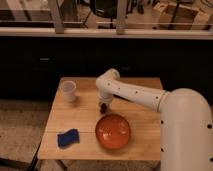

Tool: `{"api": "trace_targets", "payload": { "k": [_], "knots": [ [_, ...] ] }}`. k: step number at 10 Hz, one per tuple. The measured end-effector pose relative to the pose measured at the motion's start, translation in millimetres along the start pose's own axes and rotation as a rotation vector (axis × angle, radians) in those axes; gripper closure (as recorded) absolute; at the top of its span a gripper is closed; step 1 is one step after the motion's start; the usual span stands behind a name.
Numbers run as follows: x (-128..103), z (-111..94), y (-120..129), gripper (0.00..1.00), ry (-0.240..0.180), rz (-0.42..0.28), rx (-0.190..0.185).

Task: Drag the pepper across the table

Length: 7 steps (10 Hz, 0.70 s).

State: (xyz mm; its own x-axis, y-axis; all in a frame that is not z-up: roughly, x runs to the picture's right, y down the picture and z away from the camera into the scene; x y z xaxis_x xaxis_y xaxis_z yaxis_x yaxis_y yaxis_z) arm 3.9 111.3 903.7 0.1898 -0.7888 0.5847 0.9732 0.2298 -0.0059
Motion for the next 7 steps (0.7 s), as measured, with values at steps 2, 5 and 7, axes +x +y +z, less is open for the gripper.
{"api": "trace_targets", "payload": {
  "k": [2,5,7],
  "knots": [
    [6.5,-2.3,19.2,1.00,0.010,0.021,0.014],
    [10.0,2.2,35.0,1.00,0.022,0.039,0.023],
    [9.7,5.5,47.9,1.00,0.030,0.066,0.026]
  ]
}}
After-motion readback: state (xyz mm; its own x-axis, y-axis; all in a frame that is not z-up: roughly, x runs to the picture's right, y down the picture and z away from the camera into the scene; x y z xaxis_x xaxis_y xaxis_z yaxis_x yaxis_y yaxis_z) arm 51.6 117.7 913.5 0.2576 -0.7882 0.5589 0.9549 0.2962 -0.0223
